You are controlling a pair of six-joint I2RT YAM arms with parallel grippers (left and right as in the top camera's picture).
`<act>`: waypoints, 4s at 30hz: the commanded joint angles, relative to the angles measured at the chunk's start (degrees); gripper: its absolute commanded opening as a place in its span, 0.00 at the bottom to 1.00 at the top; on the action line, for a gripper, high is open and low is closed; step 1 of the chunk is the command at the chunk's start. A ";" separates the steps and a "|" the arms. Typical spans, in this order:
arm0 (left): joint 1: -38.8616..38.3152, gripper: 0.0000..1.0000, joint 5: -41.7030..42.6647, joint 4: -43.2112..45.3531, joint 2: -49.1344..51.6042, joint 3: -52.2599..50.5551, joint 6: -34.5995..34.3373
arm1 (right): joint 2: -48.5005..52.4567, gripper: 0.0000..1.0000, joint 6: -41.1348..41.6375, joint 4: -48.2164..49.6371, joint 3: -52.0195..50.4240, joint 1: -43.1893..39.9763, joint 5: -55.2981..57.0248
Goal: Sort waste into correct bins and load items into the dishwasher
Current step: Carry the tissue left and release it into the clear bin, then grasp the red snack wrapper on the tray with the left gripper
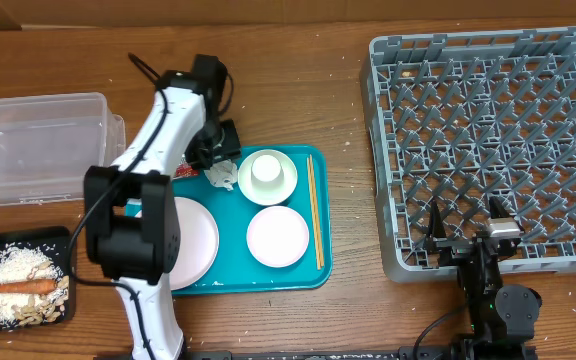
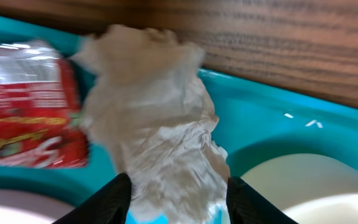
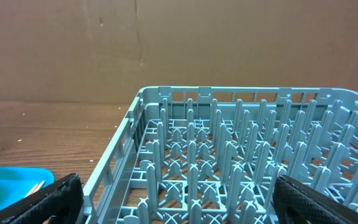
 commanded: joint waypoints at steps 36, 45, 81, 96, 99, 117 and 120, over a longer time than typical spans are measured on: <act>29.20 0.58 -13.51 -9.64 3.28 34.10 -1.20 | -0.42 1.00 0.22 0.20 -0.59 -0.26 0.15; 29.38 0.71 4.76 -23.41 3.28 34.10 1.09 | -0.42 1.00 0.20 0.20 -0.59 -0.26 0.15; 13.60 0.78 -13.11 -30.18 2.69 18.25 -37.11 | -0.42 1.00 0.22 0.20 -0.59 -0.26 0.15; 13.90 0.78 -9.01 -9.79 2.80 5.84 -32.13 | -0.42 1.00 0.22 0.20 -0.59 -0.26 0.15; 13.40 0.78 -9.20 -7.76 2.80 2.25 -32.15 | -0.42 1.00 0.22 0.20 -0.59 -0.26 0.15; 10.38 0.64 -20.09 -3.13 2.78 -1.88 -30.60 | -0.42 1.00 0.22 0.20 -0.59 -0.26 0.15; 10.01 0.54 -18.62 -3.39 2.78 -1.90 -30.58 | -0.42 1.00 0.22 0.20 -0.59 -0.26 0.15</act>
